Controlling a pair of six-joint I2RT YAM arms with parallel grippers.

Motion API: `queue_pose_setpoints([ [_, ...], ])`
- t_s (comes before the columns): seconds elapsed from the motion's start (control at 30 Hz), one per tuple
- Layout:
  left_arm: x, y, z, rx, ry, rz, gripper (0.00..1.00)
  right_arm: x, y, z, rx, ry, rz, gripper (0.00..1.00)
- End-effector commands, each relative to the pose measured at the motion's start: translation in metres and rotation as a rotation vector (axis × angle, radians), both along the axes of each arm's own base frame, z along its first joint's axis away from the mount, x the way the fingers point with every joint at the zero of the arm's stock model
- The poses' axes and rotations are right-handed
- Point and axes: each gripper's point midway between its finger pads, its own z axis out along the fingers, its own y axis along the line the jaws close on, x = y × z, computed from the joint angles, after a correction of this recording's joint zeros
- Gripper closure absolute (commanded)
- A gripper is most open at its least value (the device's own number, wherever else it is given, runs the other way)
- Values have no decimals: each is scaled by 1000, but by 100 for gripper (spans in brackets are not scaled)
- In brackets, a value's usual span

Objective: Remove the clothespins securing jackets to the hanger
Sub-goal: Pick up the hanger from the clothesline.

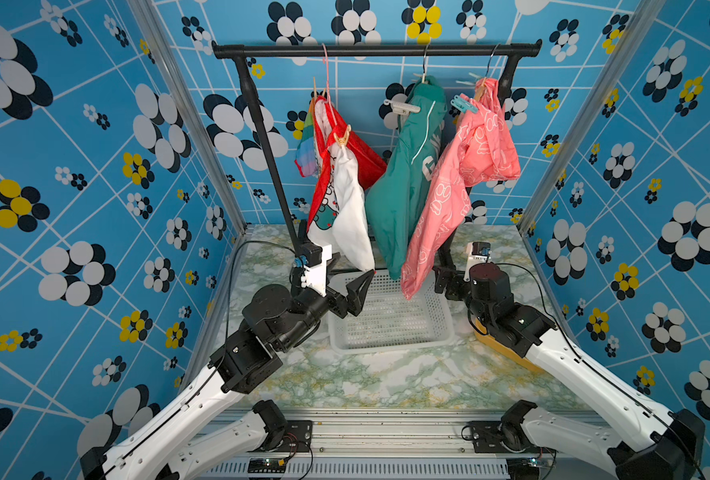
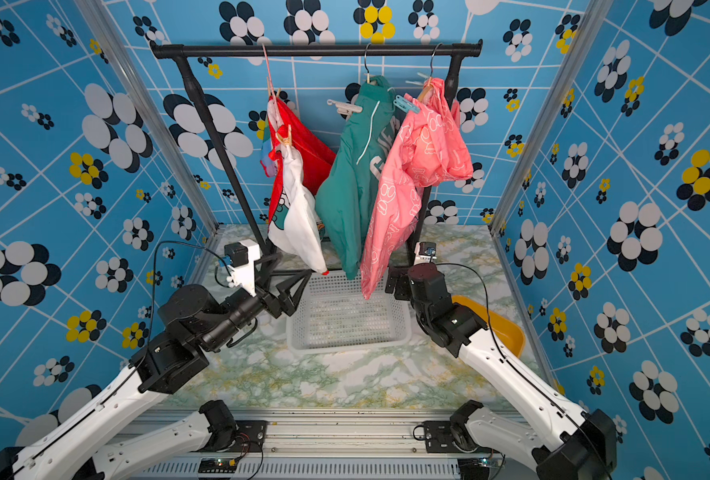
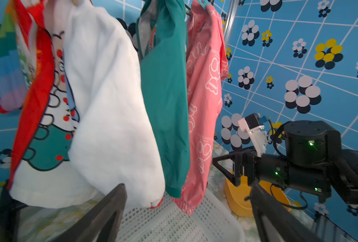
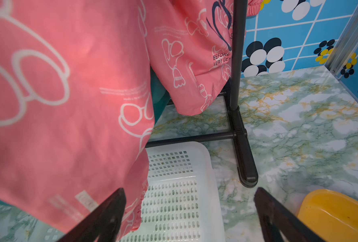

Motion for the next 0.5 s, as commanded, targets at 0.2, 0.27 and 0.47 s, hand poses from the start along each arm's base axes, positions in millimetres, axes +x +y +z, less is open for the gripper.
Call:
queue_pose_setpoints([
  [0.2, 71, 39, 87, -154, -161, 70, 15, -1, 5, 21, -22, -66, 50, 8],
  [0.27, 82, 36, 102, -177, -180, 34, 16, -2, 5, 20, -19, -65, 56, 9],
  [0.47, 113, 36, 130, -281, -209, -80, 19, -7, 0, 15, -15, -68, 48, 10],
])
